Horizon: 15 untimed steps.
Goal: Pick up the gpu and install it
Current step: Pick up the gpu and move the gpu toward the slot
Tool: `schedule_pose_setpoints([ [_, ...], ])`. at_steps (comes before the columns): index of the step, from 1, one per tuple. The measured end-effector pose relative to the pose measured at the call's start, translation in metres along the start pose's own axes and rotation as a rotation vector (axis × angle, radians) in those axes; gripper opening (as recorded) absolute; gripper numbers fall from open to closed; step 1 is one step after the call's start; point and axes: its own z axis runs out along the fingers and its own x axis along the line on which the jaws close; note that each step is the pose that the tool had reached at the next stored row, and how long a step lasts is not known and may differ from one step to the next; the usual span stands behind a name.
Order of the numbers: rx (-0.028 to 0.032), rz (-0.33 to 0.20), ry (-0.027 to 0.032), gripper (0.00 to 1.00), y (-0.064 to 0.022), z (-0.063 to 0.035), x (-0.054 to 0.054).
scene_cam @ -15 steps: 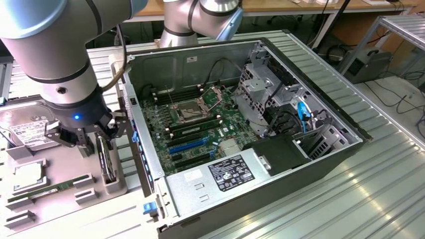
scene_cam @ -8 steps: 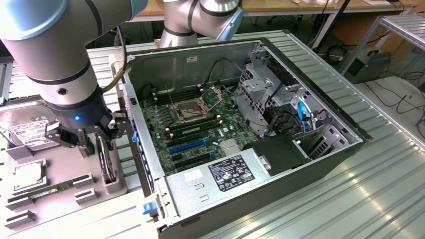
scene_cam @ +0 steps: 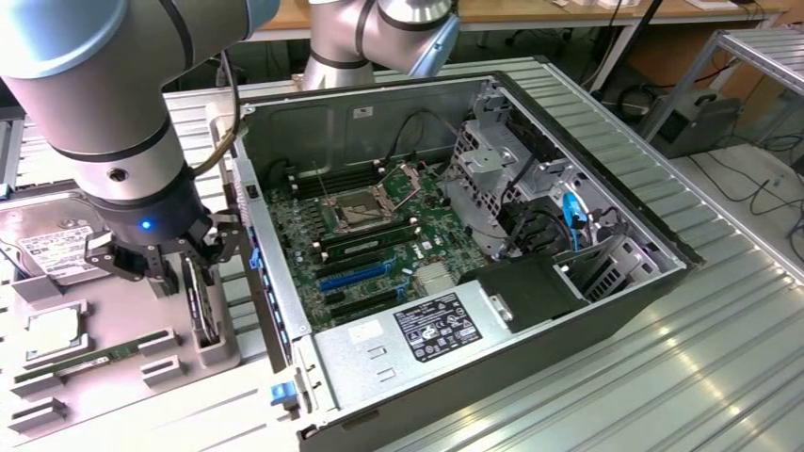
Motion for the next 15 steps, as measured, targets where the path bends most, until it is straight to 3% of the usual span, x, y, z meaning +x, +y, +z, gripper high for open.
schedule_pose_setpoints([
  [6,0.0,0.0,0.0,0.41,0.0,0.0,0.0001],
  [7,0.0,0.0,0.0,0.33,0.0,0.0,0.0],
  [15,0.0,0.0,0.0,0.27,0.0,0.0,0.0],
])
